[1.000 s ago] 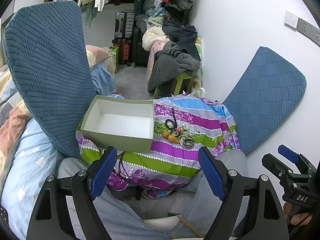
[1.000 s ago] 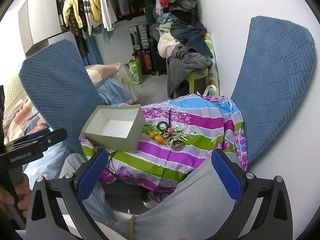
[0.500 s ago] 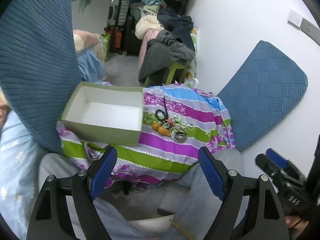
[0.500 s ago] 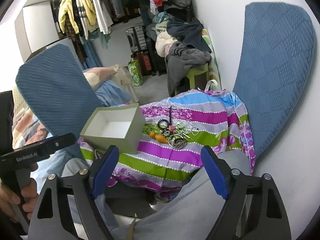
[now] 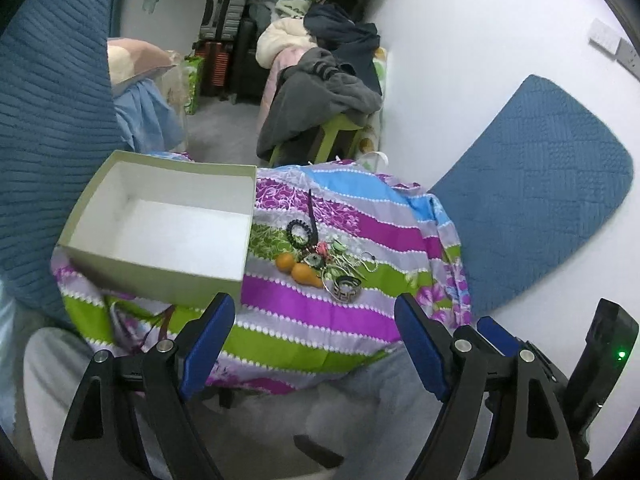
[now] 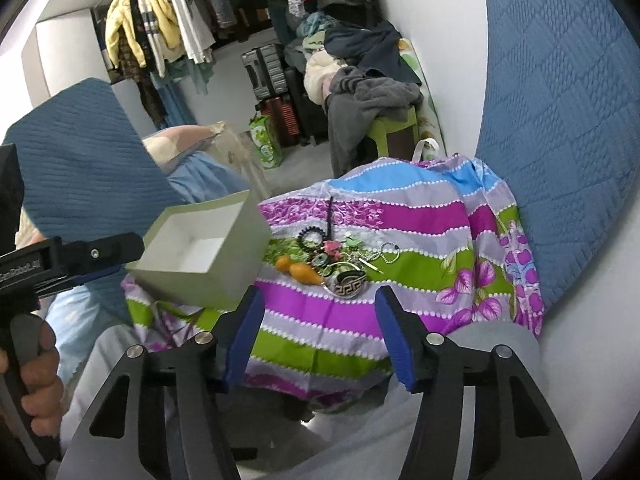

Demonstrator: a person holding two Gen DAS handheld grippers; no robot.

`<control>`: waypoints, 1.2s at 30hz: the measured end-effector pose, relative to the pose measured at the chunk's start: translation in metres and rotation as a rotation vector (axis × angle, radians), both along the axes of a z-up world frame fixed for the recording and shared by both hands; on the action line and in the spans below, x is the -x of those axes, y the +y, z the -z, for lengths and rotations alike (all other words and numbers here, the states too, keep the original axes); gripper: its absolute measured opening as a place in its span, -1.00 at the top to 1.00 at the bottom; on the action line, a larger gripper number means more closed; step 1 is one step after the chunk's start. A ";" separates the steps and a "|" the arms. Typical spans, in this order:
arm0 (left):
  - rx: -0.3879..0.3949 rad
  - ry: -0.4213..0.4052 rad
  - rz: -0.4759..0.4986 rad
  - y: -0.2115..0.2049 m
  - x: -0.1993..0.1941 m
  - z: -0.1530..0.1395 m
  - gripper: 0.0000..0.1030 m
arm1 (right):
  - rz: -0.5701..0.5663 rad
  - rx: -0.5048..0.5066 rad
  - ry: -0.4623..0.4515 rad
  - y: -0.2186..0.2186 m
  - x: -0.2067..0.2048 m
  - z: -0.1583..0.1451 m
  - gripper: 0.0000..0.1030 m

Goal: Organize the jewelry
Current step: 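Move the right tool toward the patterned bangle while the left tool approaches the orange gourd, then close the right tool on the bangle while the left tool grasps the orange gourd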

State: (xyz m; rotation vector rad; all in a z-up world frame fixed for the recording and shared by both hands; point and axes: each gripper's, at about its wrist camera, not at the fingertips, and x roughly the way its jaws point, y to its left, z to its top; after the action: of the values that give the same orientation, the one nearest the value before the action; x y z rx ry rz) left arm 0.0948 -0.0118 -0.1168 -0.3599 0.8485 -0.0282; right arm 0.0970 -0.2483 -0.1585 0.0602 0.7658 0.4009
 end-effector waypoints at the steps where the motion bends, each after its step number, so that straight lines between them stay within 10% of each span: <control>1: 0.003 -0.002 0.012 -0.002 -0.006 0.005 -0.58 | 0.006 0.001 -0.005 -0.001 -0.006 0.006 -0.04; 17: 0.058 0.153 0.007 -0.018 -0.091 0.113 0.10 | 0.014 -0.072 0.102 0.002 -0.092 0.091 -0.08; 36: 0.077 0.267 -0.194 -0.022 -0.157 0.184 0.16 | -0.077 -0.036 0.260 0.019 -0.142 0.151 0.38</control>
State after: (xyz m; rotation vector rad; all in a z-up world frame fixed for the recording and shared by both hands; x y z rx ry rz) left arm 0.2522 -0.0337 -0.3004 -0.5247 1.0743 0.1708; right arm 0.2388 -0.2293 -0.3096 0.1186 1.0199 0.4861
